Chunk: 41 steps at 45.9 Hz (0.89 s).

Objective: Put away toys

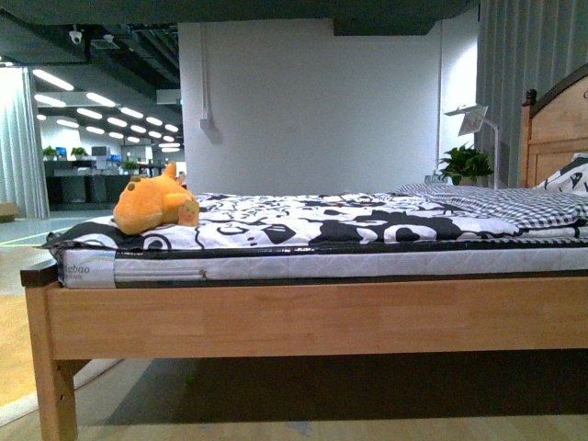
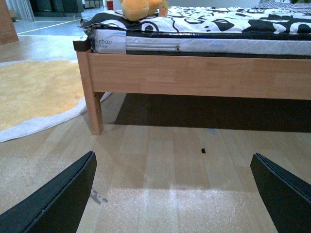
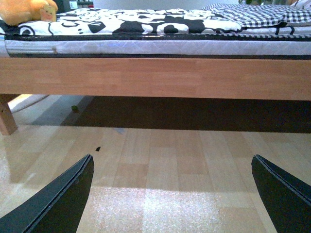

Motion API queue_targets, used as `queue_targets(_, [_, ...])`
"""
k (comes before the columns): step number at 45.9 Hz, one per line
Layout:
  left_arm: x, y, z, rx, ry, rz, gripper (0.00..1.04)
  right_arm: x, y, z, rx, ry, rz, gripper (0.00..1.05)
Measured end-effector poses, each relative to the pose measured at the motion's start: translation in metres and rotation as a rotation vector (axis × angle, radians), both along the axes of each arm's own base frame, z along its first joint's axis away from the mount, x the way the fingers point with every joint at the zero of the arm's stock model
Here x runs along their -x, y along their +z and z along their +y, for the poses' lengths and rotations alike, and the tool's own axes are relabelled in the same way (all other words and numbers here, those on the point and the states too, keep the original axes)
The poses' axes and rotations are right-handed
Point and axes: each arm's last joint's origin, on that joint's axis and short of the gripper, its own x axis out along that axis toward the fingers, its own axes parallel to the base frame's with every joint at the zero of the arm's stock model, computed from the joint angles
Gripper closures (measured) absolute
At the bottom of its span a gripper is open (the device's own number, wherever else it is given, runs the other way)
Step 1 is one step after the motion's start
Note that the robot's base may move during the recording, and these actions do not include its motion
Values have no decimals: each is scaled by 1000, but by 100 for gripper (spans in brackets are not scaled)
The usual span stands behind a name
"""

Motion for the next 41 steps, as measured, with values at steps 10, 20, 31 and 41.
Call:
queue_targets(10, [0,0,0,0,0,0,6,0,0,0,0,0,0,6])
queue_targets(20, [0,0,0,0,0,0,6,0,0,0,0,0,0,6])
queue_targets(31, [0,0,0,0,0,-1,6,0,0,0,0,0,0,6])
queue_targets(41, [0,0,0,0,-1,0,6,0,0,0,0,-1,0,6])
